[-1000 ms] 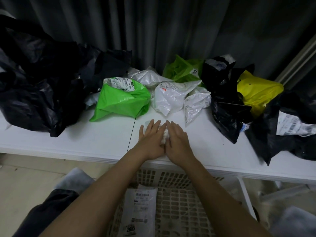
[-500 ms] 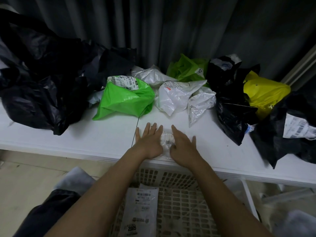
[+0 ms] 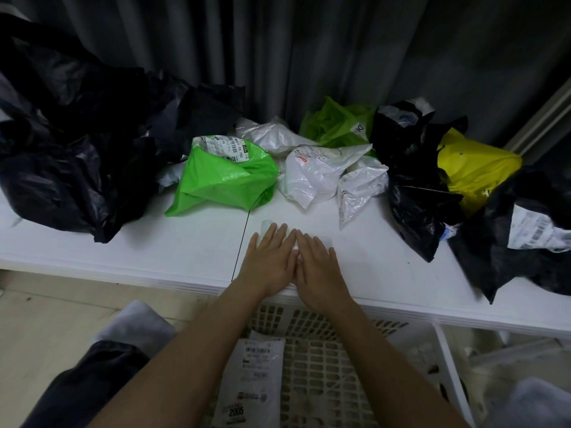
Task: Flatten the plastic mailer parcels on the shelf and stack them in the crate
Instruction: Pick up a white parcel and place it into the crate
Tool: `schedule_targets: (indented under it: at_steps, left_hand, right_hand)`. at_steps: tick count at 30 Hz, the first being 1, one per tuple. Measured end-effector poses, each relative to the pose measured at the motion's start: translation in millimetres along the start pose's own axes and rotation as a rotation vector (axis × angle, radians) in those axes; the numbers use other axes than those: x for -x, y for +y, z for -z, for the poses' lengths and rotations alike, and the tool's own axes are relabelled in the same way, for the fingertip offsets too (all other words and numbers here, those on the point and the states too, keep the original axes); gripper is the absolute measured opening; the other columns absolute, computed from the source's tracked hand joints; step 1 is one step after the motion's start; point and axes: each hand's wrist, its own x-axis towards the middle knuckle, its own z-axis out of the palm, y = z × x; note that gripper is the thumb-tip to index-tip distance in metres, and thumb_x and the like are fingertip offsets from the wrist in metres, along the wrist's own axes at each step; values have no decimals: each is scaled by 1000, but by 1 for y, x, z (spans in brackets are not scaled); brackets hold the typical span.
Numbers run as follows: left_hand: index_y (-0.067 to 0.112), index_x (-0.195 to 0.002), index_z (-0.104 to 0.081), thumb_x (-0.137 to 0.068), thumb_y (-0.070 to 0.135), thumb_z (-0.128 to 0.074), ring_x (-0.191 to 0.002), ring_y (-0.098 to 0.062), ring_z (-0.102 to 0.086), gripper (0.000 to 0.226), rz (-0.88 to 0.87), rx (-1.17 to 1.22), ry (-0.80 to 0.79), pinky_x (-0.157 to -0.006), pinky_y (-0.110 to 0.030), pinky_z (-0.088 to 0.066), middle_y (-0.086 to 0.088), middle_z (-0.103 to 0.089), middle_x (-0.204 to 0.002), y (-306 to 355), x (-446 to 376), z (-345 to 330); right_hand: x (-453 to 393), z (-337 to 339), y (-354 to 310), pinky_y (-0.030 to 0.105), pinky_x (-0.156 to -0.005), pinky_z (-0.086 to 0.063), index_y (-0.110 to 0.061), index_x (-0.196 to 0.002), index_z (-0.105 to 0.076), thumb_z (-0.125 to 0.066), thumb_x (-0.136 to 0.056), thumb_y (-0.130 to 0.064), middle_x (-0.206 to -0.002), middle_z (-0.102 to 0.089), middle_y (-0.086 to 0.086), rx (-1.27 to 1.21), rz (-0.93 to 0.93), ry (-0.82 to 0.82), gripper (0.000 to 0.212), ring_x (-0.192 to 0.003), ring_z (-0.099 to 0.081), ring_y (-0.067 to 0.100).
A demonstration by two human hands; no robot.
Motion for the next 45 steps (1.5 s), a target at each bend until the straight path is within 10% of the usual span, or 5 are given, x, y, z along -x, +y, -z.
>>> schedule_targets:
  at_steps: [22,31,45]
  left_hand:
    - [22,-153,3,-103,36,-22,-147,-16,13,57,-1,-69,-48,-118,-44,1,0,11,-161,-10,6,-5]
    - [15,-153,6,-103,32,-20,-147,-19,15,59,33,-105,-106,-117,-46,8,-6,14,-160,-3,7,0]
    - [9,-153,-4,-104,27,-21,-148,-18,5,55,20,39,9,-119,-34,2,-8,1,-161,-3,-4,-6]
  right_hand:
    - [6,-4,4,42,-117,7,-26,-153,0,10,-80,-53,-161,-1,1,88,3,-53,79,-148,8,20]
    - [-8,15,-11,39,-118,8,-16,-153,-14,-27,-102,-25,-161,-3,8,52,-56,-46,53,-148,4,20]
    - [-8,-12,-6,37,-118,6,-18,-152,-20,11,-81,-49,-160,-12,7,15,-77,90,84,-148,-2,21]
